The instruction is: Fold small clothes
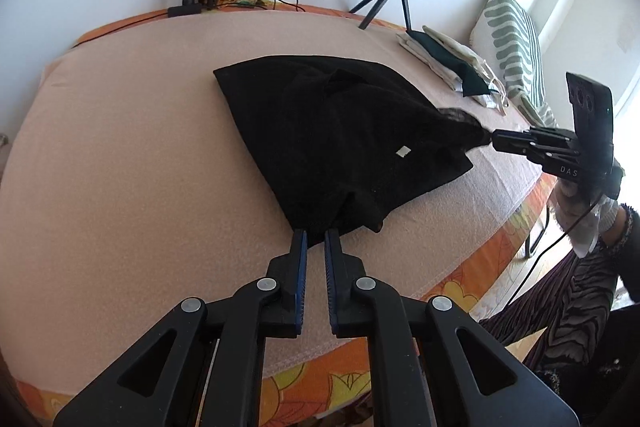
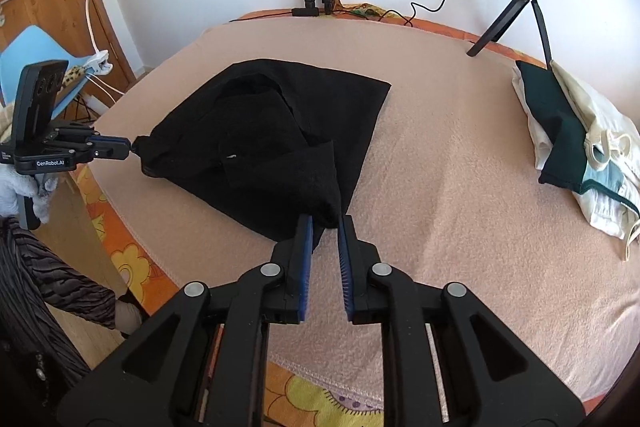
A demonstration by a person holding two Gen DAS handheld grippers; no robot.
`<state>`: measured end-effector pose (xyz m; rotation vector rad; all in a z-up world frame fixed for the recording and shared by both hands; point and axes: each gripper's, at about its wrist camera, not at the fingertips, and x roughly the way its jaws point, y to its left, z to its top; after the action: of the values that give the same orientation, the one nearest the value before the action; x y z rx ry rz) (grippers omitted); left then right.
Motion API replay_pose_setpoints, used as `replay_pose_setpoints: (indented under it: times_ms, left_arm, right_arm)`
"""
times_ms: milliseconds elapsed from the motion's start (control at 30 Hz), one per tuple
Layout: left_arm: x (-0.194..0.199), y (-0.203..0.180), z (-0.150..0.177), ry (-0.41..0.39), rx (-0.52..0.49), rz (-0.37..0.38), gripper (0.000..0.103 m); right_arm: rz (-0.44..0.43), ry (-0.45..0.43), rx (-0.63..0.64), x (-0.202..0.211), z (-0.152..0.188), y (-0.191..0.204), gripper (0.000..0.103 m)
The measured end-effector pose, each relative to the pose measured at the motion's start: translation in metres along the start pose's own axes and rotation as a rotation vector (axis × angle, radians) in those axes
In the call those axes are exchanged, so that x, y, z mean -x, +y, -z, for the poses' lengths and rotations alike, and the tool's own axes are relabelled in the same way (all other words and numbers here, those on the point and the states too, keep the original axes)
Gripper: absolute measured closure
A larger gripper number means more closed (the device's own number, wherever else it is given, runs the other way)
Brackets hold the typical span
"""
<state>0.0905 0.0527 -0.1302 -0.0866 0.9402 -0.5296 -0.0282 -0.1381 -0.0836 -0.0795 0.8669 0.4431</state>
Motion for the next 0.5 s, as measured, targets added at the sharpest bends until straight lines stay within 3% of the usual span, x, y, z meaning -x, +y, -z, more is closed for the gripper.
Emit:
replay_pose_setpoints:
  times_ms: [67, 133, 233, 333, 400, 500]
  left_arm:
    - [0.007, 0.014, 0.001, -0.021, 0.131, 0.062, 0.093]
    - [0.007, 0.026, 0.000, -0.030, 0.262, 0.125, 0.091]
    - [0.000, 0.033, 0.000, -0.022, 0.400, 0.205, 0.083]
    - [-0.010, 0.031, -0.006, -0.008, 0.449, 0.226, 0.074]
    - [-0.018, 0.029, -0.010, 0.007, 0.457, 0.205, 0.073]
    - [-0.029, 0.027, -0.010, 0.021, 0.493, 0.247, 0.073]
  right_arm:
    - [-0.071, -0.003, -0.111, 0.002, -0.002, -0.014, 0.064]
    - [-0.161, 0.021, -0.231, -0.005, -0.002, -0.027, 0.064]
    - [-0.189, 0.060, -0.338, -0.019, 0.004, -0.039, 0.064]
    - [-0.199, 0.102, -0.378, -0.034, 0.006, -0.041, 0.064]
    - [-0.190, 0.117, -0.393, -0.040, 0.008, -0.042, 0.064]
    - [-0.232, 0.132, -0.430, -0.047, 0.008, -0.045, 0.064]
